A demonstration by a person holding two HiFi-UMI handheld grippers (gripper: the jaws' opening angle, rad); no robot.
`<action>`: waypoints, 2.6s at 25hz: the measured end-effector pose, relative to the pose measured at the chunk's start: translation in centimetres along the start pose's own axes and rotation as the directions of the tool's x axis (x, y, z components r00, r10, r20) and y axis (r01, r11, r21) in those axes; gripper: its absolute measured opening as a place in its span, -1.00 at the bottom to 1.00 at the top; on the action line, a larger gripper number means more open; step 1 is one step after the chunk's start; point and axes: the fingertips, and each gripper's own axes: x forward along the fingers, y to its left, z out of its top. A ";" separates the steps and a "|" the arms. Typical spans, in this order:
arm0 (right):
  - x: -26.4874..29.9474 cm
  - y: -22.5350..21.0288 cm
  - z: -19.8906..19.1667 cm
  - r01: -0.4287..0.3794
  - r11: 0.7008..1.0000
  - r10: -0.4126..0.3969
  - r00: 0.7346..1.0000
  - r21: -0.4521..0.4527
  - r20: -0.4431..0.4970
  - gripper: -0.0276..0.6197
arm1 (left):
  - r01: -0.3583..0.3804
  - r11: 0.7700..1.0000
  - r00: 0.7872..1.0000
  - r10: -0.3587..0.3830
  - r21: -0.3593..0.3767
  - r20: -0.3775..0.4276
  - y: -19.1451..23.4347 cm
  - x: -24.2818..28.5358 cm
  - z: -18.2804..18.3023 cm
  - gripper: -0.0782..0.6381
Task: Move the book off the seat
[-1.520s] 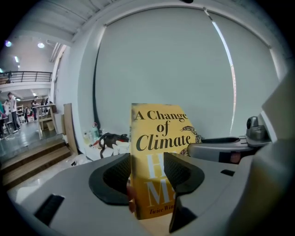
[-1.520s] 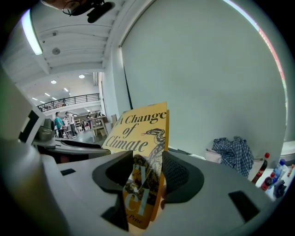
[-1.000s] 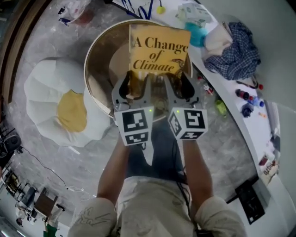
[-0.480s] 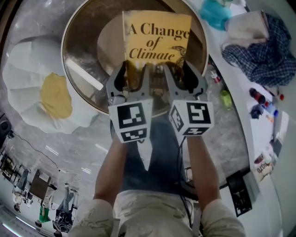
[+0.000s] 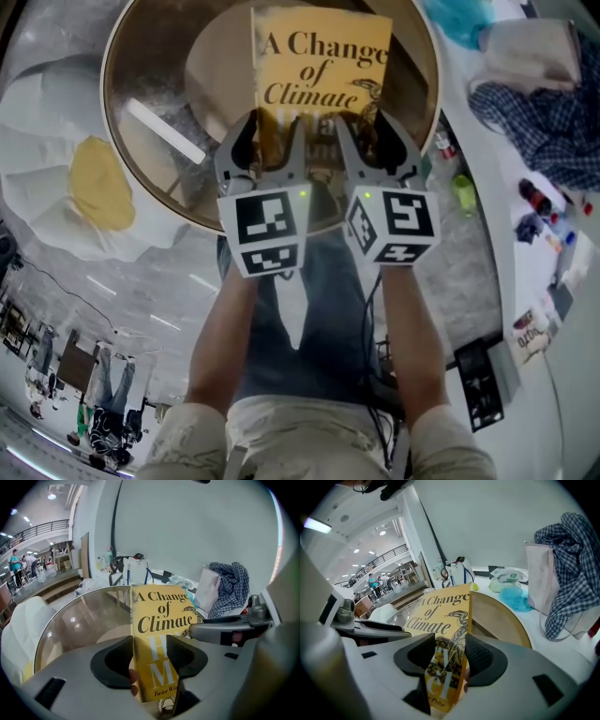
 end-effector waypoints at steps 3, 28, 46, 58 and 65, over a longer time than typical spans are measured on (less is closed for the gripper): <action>0.5 -0.4 -0.7 -0.004 1.000 0.005 1.000 0.023 -0.029 -0.29 | 0.004 1.000 1.000 -0.004 0.010 -0.018 -0.1 0.6 -0.4 -0.13; 0.0 -1.1 0.9 -0.002 0.999 0.004 0.999 0.048 -0.035 -0.28 | -0.047 0.999 0.997 0.046 0.005 0.062 1.6 -0.5 2.6 -0.13; -15.3 5.1 27.3 0.017 0.996 0.017 0.926 -0.086 0.376 -0.28 | -0.091 0.992 0.890 0.039 0.092 0.454 0.1 -18.9 27.7 -0.13; -33.8 11.9 41.3 0.091 0.967 0.085 0.769 -0.239 0.634 -0.28 | -0.125 0.988 0.707 0.026 0.089 0.707 -3.5 -38.6 39.3 -0.14; -41.4 16.0 43.6 0.132 0.941 0.141 0.683 -0.311 0.716 -0.28 | -0.142 0.983 0.611 -0.003 0.113 0.792 -4.3 -46.0 41.2 -0.16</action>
